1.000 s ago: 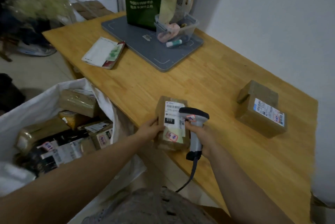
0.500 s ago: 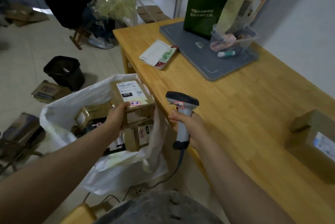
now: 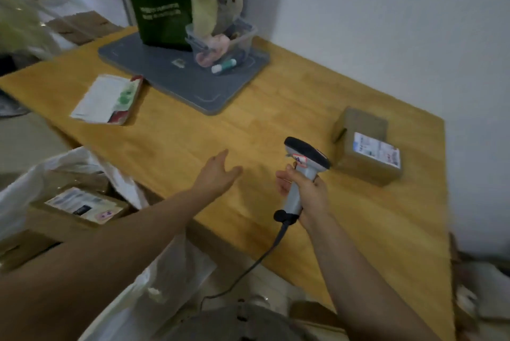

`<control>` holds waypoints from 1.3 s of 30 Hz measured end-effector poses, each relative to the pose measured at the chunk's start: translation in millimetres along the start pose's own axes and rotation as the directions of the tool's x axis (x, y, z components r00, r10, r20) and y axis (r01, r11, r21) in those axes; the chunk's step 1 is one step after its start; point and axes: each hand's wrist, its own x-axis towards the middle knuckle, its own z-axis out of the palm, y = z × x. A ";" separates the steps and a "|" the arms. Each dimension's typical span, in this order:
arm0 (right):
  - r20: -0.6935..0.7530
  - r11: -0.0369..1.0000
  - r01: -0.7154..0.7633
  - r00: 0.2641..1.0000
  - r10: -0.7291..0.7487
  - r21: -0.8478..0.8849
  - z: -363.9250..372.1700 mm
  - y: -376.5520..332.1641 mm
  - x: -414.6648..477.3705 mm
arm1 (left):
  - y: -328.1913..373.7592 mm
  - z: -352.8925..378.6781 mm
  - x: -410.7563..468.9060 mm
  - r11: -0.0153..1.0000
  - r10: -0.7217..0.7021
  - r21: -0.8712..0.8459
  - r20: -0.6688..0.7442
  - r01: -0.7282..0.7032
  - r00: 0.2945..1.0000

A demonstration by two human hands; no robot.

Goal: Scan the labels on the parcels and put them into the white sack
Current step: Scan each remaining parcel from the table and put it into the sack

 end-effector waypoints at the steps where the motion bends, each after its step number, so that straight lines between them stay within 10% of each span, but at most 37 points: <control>1: -0.064 0.999 0.014 0.998 -0.011 0.037 -18.0 -7.3 2.3 | 22.3 16.6 5.7 0.997 0.073 0.022 0.053 -0.075 0.996; 11: -0.477 0.941 0.051 0.870 0.123 0.335 -166.2 -35.7 19.5 | 200.5 175.3 56.2 0.611 0.520 0.370 0.479 -0.700 0.707; 18: -0.495 0.932 0.037 0.854 0.158 0.362 -218.7 -26.2 40.3 | 249.8 252.2 105.7 0.247 0.358 0.657 0.621 -0.712 0.697; 27: -0.592 0.959 0.031 0.792 0.149 0.282 -255.0 -47.9 72.4 | 192.5 212.0 103.1 0.128 0.428 0.509 0.746 -0.851 0.510; 31: -0.500 0.984 -0.017 0.859 0.106 0.179 -241.2 -52.2 82.1 | 161.3 167.2 77.4 0.371 0.525 0.253 0.736 -0.893 0.427; 34: -0.353 0.984 -0.128 0.921 0.163 0.122 -220.0 -49.5 81.8 | 141.5 153.8 60.6 0.729 0.543 0.192 0.422 -0.657 0.726; 36: -0.243 0.974 -0.199 0.945 0.219 0.105 -203.3 -44.2 78.1 | 130.5 150.4 54.3 0.940 0.230 0.207 0.204 -0.271 0.952; 39: -0.193 0.967 -0.232 0.949 0.250 0.108 -186.0 -36.3 70.7 | 122.7 145.7 52.2 0.997 0.016 -0.080 0.229 0.002 0.973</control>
